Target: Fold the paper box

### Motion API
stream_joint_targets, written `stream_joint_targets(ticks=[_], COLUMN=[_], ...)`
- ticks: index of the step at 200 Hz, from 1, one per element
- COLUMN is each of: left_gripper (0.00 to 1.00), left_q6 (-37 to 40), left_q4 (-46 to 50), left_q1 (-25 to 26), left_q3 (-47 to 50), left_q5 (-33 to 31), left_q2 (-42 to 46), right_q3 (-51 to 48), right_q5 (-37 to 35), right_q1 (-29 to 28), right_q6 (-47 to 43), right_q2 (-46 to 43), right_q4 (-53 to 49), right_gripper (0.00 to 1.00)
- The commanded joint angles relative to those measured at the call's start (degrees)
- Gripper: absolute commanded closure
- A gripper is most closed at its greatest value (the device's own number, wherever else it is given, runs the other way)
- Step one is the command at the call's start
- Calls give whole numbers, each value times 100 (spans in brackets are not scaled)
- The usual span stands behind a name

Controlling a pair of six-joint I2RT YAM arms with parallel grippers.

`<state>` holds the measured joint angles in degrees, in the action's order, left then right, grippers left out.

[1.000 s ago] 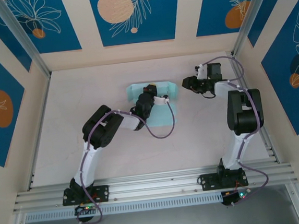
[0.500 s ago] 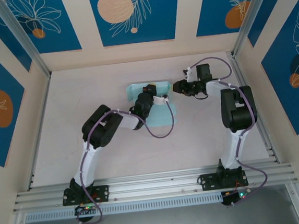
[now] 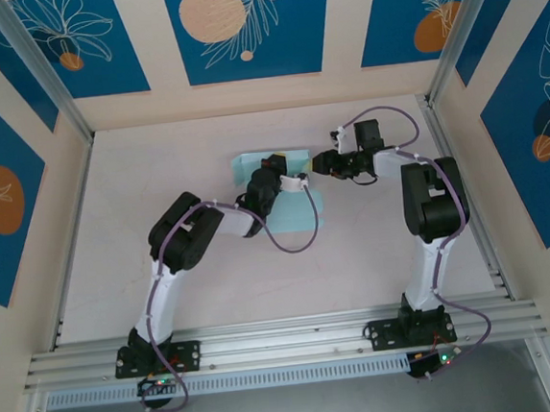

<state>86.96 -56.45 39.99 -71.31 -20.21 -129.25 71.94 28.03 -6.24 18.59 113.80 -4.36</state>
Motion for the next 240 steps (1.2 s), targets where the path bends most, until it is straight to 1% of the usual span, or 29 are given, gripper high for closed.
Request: stream_joint_targets(ticks=[1, 50, 76, 123, 160, 181, 240], left_gripper=[100, 100, 100, 100, 100, 100, 100], left_q6=[-15, -104, -219, -277, -579, -765, -1318], left_q4=[1129, 1453, 1636, 1910, 2214, 2514, 3534], left_q1=[-68, -107, -114, -130, -132, -136, -140], left_q3=[129, 123, 100, 169, 22, -97, -541], left_q5=[232, 331, 367, 588, 648, 715, 940], left_q2=[0, 128, 217, 396, 475, 545, 722], right_q3=[-259, -523, -456, -154, 30, 66, -39], right_q5=[65, -32, -150, -479, -750, -985, -1565], right_q1=[-184, -412, -507, -515, -626, -728, -856], right_q6=[70, 286, 320, 304, 280, 222, 286], right_q2=[-123, -258, -175, 64, 195, 205, 147], right_q4=[123, 458, 471, 401, 365, 348, 519], right_gripper=[52, 48, 48, 48, 49, 52, 67])
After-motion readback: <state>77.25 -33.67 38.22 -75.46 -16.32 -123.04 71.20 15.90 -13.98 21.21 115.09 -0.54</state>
